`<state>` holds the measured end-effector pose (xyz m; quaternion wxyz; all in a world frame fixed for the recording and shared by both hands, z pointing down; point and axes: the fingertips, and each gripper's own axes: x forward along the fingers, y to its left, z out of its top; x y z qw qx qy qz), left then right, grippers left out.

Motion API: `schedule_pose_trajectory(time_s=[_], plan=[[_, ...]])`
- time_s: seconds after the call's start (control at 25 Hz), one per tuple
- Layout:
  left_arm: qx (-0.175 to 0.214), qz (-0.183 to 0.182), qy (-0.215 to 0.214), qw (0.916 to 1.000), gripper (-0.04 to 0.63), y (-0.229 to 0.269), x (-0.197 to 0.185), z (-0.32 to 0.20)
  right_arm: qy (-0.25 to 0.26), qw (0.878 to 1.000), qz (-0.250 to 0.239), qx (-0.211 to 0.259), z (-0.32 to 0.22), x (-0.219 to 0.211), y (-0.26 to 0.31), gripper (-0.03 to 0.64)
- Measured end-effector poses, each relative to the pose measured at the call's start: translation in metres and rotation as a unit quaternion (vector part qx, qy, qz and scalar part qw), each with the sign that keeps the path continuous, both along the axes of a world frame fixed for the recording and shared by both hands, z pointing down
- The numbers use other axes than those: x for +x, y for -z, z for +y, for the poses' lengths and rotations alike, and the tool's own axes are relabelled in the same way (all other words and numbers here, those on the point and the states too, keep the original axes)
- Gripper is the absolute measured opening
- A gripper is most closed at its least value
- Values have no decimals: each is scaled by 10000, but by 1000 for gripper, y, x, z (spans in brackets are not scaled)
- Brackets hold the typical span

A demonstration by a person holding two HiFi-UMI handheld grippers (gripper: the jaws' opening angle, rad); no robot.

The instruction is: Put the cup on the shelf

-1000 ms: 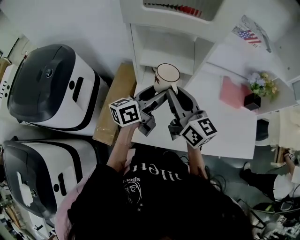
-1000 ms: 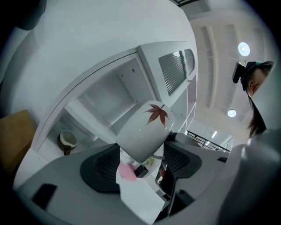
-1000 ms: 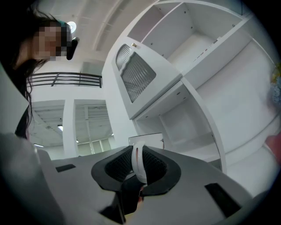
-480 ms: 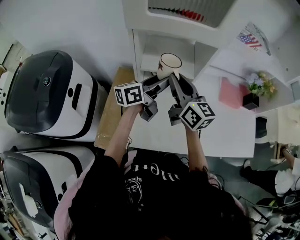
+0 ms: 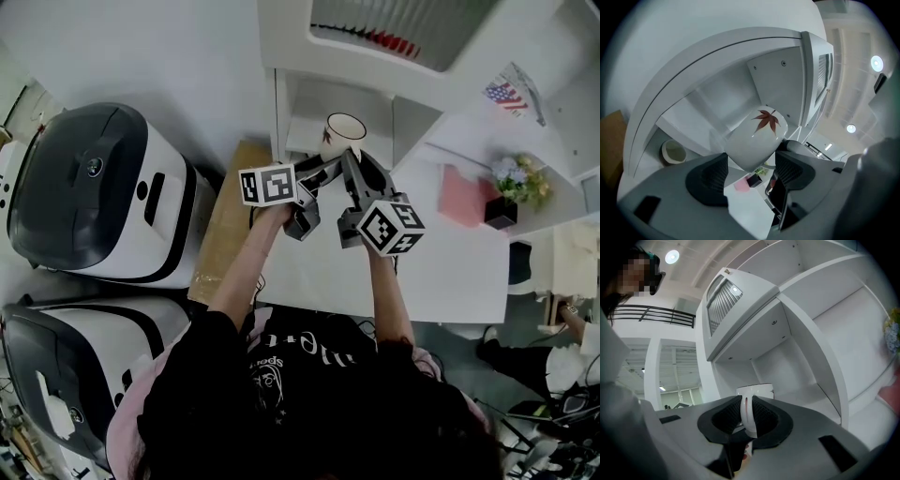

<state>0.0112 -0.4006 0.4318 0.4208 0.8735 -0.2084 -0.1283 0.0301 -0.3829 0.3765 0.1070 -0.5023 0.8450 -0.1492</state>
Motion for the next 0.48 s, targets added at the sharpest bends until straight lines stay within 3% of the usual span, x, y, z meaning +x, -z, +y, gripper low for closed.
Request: schedule_pose_trajectory(time_s=[0.16, 0.32, 0.48], plan=[[-179, -1, 33, 9998, 321, -10, 0, -3, -56, 9999, 95, -72, -5, 0, -9, 92], [-63, -73, -23, 10000, 319, -12, -4, -1, -161, 9989, 445, 9, -11, 3, -11, 92], [-78, -104, 53, 9999, 319, -16, -14, 1, -205, 9985, 499, 9, -20, 8, -12, 92]])
